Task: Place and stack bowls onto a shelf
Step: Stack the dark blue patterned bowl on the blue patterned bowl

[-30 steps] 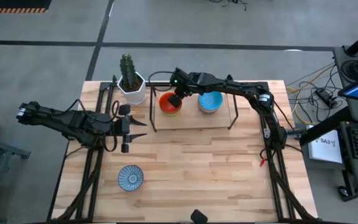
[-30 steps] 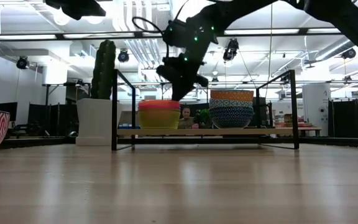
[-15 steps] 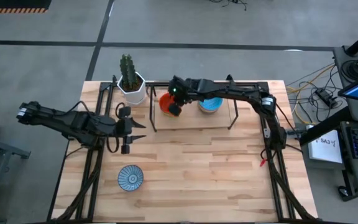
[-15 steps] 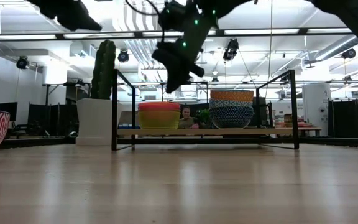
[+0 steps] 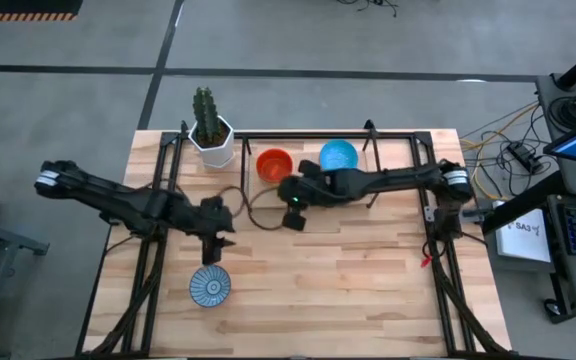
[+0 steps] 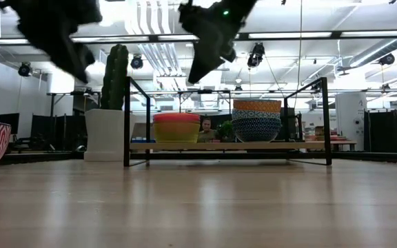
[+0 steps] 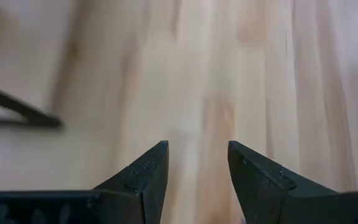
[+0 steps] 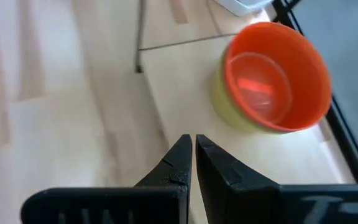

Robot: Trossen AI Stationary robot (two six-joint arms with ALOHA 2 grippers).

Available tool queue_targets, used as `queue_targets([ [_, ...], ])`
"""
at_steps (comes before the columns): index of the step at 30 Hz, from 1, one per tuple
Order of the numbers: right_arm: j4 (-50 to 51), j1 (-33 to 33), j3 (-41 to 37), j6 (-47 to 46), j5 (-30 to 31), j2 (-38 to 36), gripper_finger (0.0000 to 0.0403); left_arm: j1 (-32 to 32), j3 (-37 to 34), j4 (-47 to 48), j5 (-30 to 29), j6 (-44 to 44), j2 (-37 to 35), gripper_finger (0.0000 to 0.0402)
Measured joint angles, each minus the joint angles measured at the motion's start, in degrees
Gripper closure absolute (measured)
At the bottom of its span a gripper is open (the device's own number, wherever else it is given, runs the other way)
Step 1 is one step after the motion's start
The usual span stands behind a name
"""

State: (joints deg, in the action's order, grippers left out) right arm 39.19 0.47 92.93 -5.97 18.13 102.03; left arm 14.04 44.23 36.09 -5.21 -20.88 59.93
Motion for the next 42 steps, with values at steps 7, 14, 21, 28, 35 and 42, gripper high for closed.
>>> queue_targets([
  [7, -14.7, -3.4, -15.0, -2.1, -0.1, -9.1, 0.0390, 2.5, 0.0, 8.9, 9.9, -8.2, 6.4, 0.0253],
  [14, -23.5, -4.2, -27.1, -5.7, 0.0, -17.7, 0.0390, 5.9, 0.0, 11.1, 13.7, -10.3, 11.4, 0.0253],
  [21, -28.7, -4.8, -36.8, -9.8, 0.1, -25.0, 0.0390, 7.1, 0.0, 10.7, 14.0, -9.7, 18.8, 0.0253],
  [28, -32.8, -7.1, -43.6, -11.0, 0.3, -31.1, 0.0390, 7.0, 0.0, 9.9, 16.7, -9.2, 25.3, 0.0334],
  [35, -33.2, -9.2, -45.2, -9.6, 1.5, -34.9, 0.0390, 7.1, 1.4, 9.9, 17.9, -9.3, 25.9, 0.0395],
  [42, -32.5, -11.3, -45.2, -4.1, 1.5, -41.3, 0.0390, 6.6, 10.7, 9.0, 10.6, -2.5, 23.4, 0.0398],
])
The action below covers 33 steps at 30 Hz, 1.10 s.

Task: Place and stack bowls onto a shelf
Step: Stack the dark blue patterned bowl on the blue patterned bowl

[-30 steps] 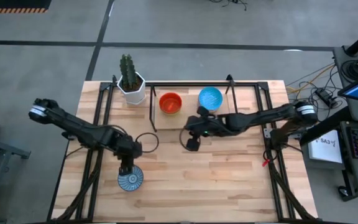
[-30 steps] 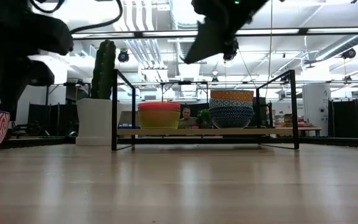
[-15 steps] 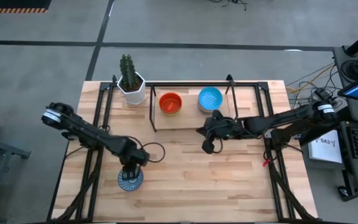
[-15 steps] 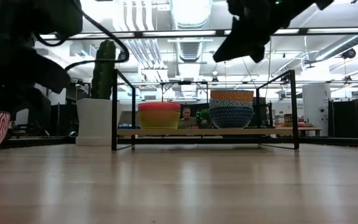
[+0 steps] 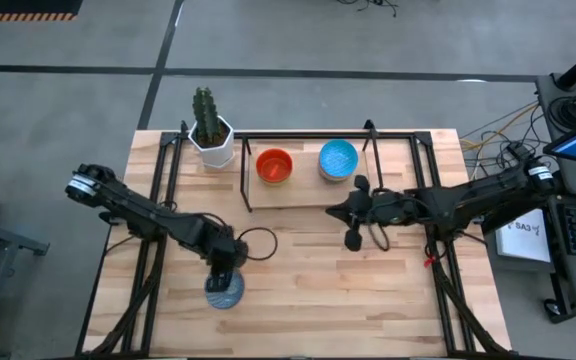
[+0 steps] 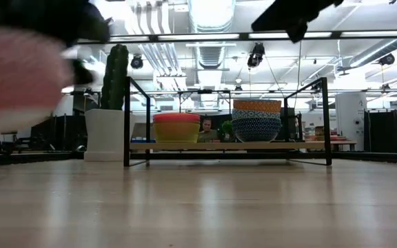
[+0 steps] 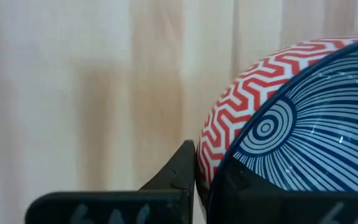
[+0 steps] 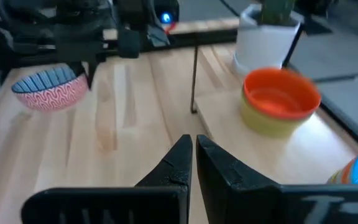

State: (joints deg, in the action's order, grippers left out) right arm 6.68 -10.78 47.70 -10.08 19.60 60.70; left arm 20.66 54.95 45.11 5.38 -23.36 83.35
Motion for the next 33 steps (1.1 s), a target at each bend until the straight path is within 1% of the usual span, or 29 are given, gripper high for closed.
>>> queue_targets([
  [4, 0.1, -1.2, 0.0, 4.8, 0.1, -3.8, 0.0390, -2.6, 8.6, -0.1, -10.6, 5.1, -0.6, 0.0398],
  [7, -0.1, -1.8, 0.0, 7.1, 0.0, -5.5, 0.0390, -5.8, 15.4, -0.4, -16.8, 9.9, -0.1, 0.0398],
  [11, -0.2, -2.7, -0.8, 9.8, 0.0, -6.0, 0.0390, -11.3, 22.8, -4.1, -20.2, 16.9, 1.5, 0.0398],
  [14, -0.1, -3.3, -1.5, 11.2, -0.1, -5.8, 0.0390, -16.1, 26.4, -8.7, -20.5, 21.4, 2.5, 0.0398],
  [17, -0.2, -3.8, -1.6, 10.9, -0.1, -5.9, 0.0390, -21.2, 28.7, -13.5, -20.5, 23.4, 4.1, 0.0395],
  [20, -0.2, -5.1, -1.6, 10.7, 0.0, -5.9, 0.0390, -26.6, 30.8, -17.0, -20.5, 22.6, 6.5, 0.0391],
  [24, -0.3, -7.8, -1.6, 10.3, -0.1, -5.8, 0.0390, -33.4, 33.5, -17.9, -20.5, 19.1, 10.8, 0.0390],
  [28, -2.0, -11.6, -1.7, 11.2, -0.1, -5.6, 0.0390, -37.5, 36.8, -18.0, -18.1, 17.8, 16.3, 0.0391],
  [30, -3.0, -13.5, -1.7, 11.7, -0.1, -5.5, 0.0390, -38.4, 38.9, -17.6, -16.4, 18.1, 19.1, 0.0391],
  [33, -3.5, -15.9, -1.7, 12.0, 0.3, -5.5, 0.0390, -39.6, 42.1, -16.5, -16.1, 18.9, 22.8, 0.0391],
])
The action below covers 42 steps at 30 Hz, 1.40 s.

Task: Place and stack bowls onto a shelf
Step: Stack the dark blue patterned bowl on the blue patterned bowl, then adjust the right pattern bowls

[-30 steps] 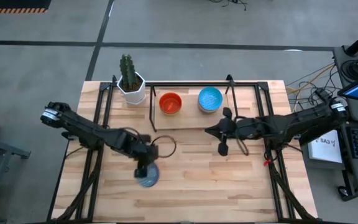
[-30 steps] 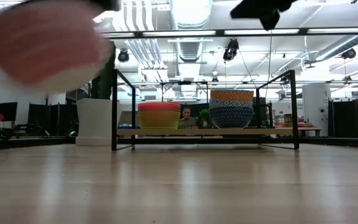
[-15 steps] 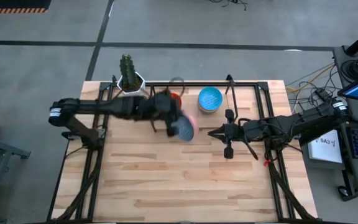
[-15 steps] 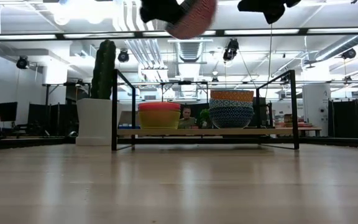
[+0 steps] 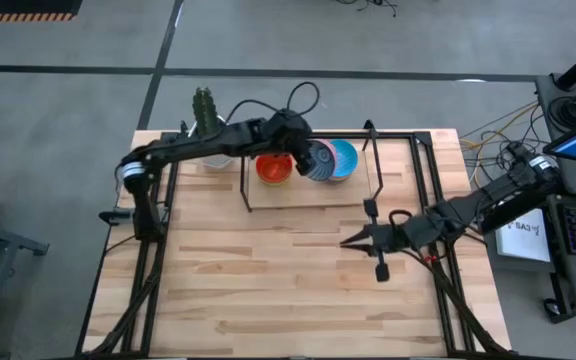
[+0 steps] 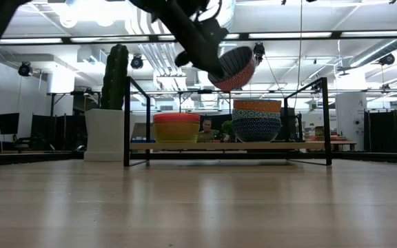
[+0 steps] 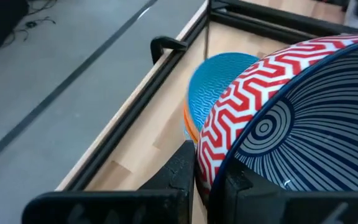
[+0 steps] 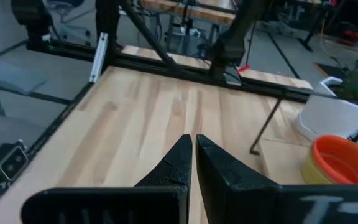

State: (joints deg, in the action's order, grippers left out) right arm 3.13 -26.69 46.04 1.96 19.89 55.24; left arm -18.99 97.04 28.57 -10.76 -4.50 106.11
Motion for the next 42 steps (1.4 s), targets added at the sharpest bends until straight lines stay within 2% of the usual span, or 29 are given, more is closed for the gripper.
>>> queue_targets([
  [7, -0.5, -3.8, 0.0, -1.3, 5.4, 0.1, 0.0390, -1.3, 6.6, 0.9, -0.2, 1.7, 5.5, 0.0391],
  [15, -0.5, -4.4, -0.6, -3.8, 5.9, 0.1, 0.0390, -2.0, 13.8, 1.7, -0.2, 1.8, 10.7, 0.0391],
  [22, -0.5, -4.4, -1.0, -6.5, 6.3, 0.2, 0.0390, -2.0, 23.2, 9.8, -0.1, 0.8, 16.7, 0.0388],
  [31, -0.5, -4.4, -1.2, -7.2, 6.3, 0.2, 0.0390, -2.0, 38.1, 20.5, 0.0, 1.1, 26.4, 0.0363],
  [36, -0.3, -4.4, -1.2, -7.3, 6.3, 0.2, 0.0390, -2.0, 36.3, 18.8, 2.3, 1.9, 26.2, 0.0335],
  [42, 0.0, -4.4, -1.2, -7.3, 6.3, 0.2, 0.0390, -2.0, 37.0, 18.9, 2.4, 2.7, 26.1, 0.0293],
])
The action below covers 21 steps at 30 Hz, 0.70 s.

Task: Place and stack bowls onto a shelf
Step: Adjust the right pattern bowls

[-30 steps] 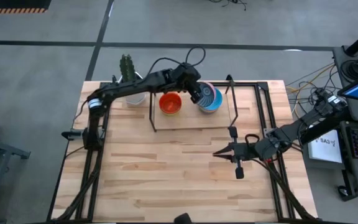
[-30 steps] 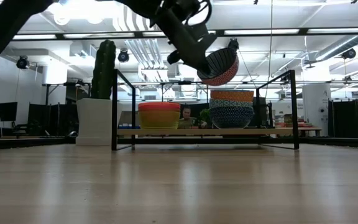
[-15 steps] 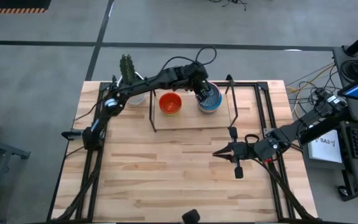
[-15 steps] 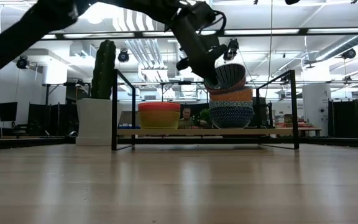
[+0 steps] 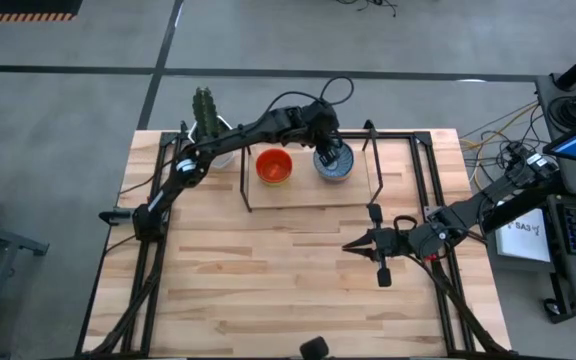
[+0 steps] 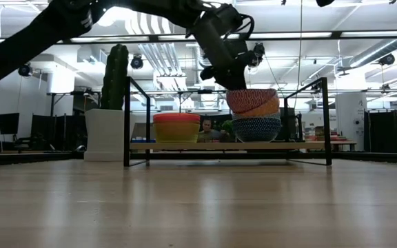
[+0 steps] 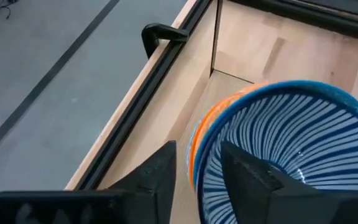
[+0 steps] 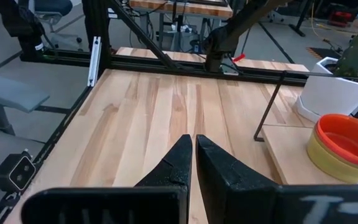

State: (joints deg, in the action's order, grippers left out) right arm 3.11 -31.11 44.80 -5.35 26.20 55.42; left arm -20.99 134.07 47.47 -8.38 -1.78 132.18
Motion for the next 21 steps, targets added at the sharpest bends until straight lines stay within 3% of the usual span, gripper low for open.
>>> queue_targets([
  [6, 0.0, 0.0, 0.0, -1.2, 4.5, 0.0, 0.0390, 1.0, 0.5, 1.1, 1.4, 2.7, -3.0, 0.0272],
  [12, 3.4, 3.0, 0.0, -8.3, 19.1, 1.8, 0.0392, 3.4, 0.5, 6.4, 1.9, 5.4, -10.6, 0.0271],
  [18, 6.5, 13.8, -0.1, -13.4, 18.7, 7.3, 0.0394, 9.1, -0.2, 12.8, 1.9, 8.2, -20.3, 0.0271],
  [21, 6.5, 17.1, -0.1, -13.7, 15.5, 10.0, 0.0394, 13.5, -2.8, 15.6, 1.9, 9.1, -25.4, 0.0271],
])
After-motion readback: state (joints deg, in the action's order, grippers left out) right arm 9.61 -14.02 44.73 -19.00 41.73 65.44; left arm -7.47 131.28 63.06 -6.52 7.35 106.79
